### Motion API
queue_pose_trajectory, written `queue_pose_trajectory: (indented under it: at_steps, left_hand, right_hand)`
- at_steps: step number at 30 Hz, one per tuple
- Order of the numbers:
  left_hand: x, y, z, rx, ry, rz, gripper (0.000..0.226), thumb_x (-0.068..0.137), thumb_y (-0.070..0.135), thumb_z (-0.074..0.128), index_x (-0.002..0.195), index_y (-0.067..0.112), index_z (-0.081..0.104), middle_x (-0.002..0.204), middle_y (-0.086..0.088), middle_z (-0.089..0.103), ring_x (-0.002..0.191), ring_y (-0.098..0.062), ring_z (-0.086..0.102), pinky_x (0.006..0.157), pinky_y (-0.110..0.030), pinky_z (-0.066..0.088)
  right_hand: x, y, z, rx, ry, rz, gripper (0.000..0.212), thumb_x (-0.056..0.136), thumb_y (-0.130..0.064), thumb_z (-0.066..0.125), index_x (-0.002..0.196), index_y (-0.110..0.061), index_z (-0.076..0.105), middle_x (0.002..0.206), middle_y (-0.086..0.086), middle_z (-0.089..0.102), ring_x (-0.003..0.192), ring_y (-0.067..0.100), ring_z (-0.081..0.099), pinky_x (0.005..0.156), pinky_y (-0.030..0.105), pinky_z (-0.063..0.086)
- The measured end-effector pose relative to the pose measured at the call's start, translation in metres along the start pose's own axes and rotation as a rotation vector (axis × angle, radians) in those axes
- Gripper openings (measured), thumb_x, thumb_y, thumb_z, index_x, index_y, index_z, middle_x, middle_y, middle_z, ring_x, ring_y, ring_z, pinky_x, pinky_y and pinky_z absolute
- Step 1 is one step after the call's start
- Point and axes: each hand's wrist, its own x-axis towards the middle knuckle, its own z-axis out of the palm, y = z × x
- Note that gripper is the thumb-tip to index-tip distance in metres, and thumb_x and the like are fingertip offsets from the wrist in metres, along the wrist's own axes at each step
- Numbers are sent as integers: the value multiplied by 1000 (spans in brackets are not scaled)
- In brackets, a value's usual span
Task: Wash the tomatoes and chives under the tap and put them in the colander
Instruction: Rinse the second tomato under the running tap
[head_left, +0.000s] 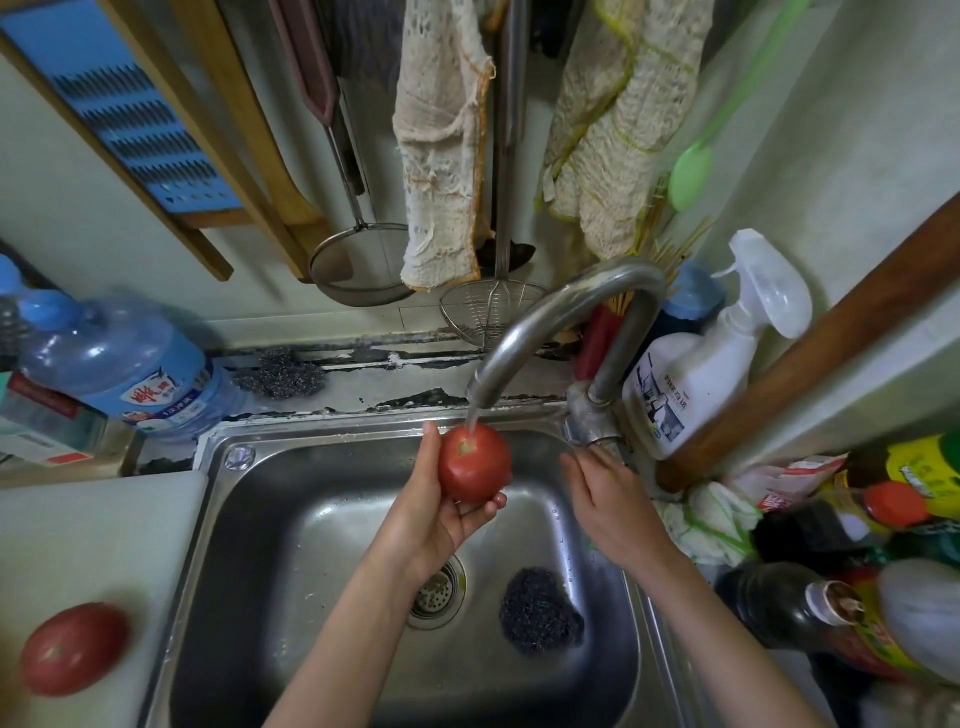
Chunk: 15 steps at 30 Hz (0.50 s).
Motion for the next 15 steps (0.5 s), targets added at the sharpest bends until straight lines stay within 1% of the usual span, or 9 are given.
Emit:
queue_pose_trajectory:
  at_steps: [2, 4, 6, 8, 10, 12, 13, 14, 15]
  left_hand:
    - [1, 0, -1, 2, -2, 3, 78, 85, 68, 38, 112, -2, 59, 93, -25, 68, 57, -22, 62, 48, -23, 55]
    - [2, -1, -3, 0, -6, 7, 78, 85, 68, 36, 114, -1, 60, 95, -24, 68, 61, -24, 64, 49, -24, 56]
    - [2, -2, -4, -5, -10, 21, 76, 86, 67, 37, 114, 1, 61, 97, -21, 69, 68, -26, 67, 53, -26, 57]
    - [3, -2, -3, -34, -27, 45, 67, 89, 63, 37, 111, 6, 63, 92, -16, 72, 73, -23, 71, 57, -28, 59]
    - [2, -5, 1, -46, -35, 79, 57, 93, 58, 37, 107, 11, 65, 87, -10, 73, 78, -19, 71, 63, -30, 59]
    - [1, -9, 5, -52, -29, 122, 49, 96, 49, 36, 113, 13, 64, 91, -7, 71, 88, -18, 67, 76, -31, 54]
    - [0, -11, 7, -49, -25, 143, 46, 97, 45, 35, 115, 12, 63, 92, -8, 71, 90, -19, 66, 78, -32, 53]
    - [-1, -13, 7, -23, -9, 164, 45, 98, 43, 34, 113, 12, 63, 92, -9, 72, 90, -20, 67, 75, -33, 55]
    - [-3, -13, 7, 22, 6, 183, 44, 98, 43, 34, 112, 12, 62, 93, -10, 72, 88, -21, 68, 70, -34, 58]
  right_hand:
    - [0, -4, -2, -55, -9, 18, 33, 98, -31, 38, 90, -9, 61, 86, 2, 60, 78, 17, 58, 72, 30, 46]
    - [-6, -18, -9, -146, 120, -34, 24, 97, -24, 47, 93, -9, 65, 91, 4, 64, 79, 17, 61, 69, 23, 43]
    - [-13, -44, -16, -104, 219, -97, 32, 97, -30, 42, 105, -11, 67, 103, 3, 66, 89, 12, 61, 78, 20, 45]
    - [-12, -70, -14, 29, 87, -138, 51, 98, -47, 26, 128, -17, 55, 131, -2, 55, 116, 9, 51, 99, 25, 41]
    - [-6, -89, 0, 114, -43, -168, 55, 97, -51, 22, 141, -22, 39, 147, -4, 38, 133, 10, 37, 111, 29, 33]
    - [2, -100, 13, 138, -2, -234, 48, 99, -43, 30, 135, -16, 46, 138, 2, 49, 124, 16, 47, 105, 32, 40]
    - [9, -102, 19, 133, 30, -231, 43, 98, -39, 32, 123, -12, 56, 123, 6, 60, 111, 19, 56, 97, 36, 47]
    - [19, -104, 22, 128, 22, -206, 43, 97, -39, 33, 106, -10, 64, 104, 8, 67, 95, 22, 63, 87, 40, 51]
    - [30, -106, 21, 167, -62, -151, 49, 94, -46, 33, 91, -10, 67, 90, 8, 70, 84, 24, 65, 81, 42, 52]
